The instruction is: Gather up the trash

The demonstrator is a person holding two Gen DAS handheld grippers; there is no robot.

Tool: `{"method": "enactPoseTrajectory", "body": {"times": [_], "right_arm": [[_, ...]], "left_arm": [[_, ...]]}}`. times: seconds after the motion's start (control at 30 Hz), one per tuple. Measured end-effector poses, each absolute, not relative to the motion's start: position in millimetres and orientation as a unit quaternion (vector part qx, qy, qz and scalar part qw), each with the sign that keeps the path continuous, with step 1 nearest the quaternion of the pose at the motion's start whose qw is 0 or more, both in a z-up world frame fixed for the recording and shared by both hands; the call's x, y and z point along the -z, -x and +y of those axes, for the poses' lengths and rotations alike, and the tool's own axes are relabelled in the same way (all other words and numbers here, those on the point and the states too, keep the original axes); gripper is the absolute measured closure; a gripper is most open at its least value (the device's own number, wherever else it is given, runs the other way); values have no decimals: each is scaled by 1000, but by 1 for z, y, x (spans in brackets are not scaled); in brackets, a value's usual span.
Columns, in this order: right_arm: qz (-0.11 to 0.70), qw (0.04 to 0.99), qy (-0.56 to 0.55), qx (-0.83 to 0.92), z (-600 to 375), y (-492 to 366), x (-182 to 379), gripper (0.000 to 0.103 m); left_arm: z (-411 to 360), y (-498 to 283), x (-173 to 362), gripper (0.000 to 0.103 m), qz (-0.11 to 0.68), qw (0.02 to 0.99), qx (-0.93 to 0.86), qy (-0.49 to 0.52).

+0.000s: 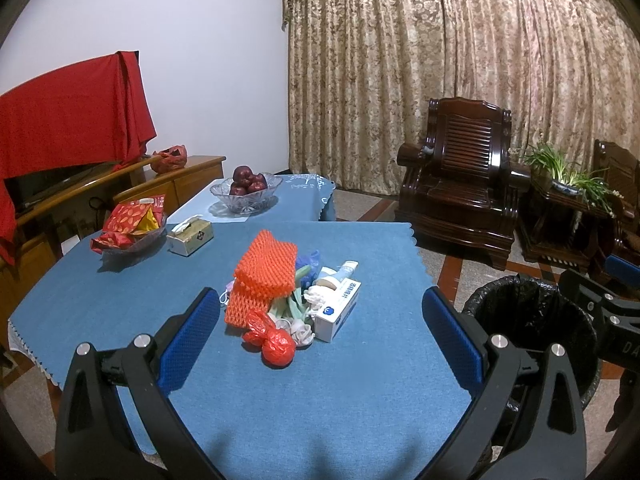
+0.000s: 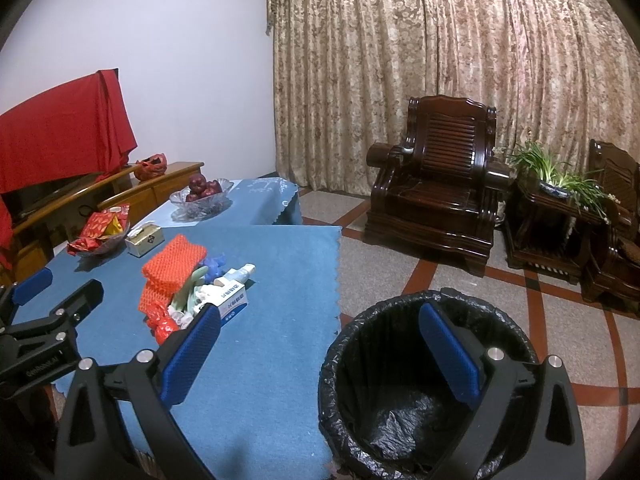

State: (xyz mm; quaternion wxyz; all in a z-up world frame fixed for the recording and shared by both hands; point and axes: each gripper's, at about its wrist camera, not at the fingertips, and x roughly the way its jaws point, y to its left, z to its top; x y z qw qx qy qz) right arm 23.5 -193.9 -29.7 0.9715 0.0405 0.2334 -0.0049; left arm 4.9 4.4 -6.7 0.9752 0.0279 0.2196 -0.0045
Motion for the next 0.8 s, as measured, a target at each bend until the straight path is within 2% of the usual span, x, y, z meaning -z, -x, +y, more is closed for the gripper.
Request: {"method": "enactPoseTrajectory", "body": {"times": [0.67,0.8], "right_arm": [[240,970,-38,4,-184,-30,32,6],[248,968,-35,-3,-176,-37,32,6]], "left_arm": [[5,-5,7,5,221,975,5,-27],[12,-9,22,5,222,975,2,-27]]}}
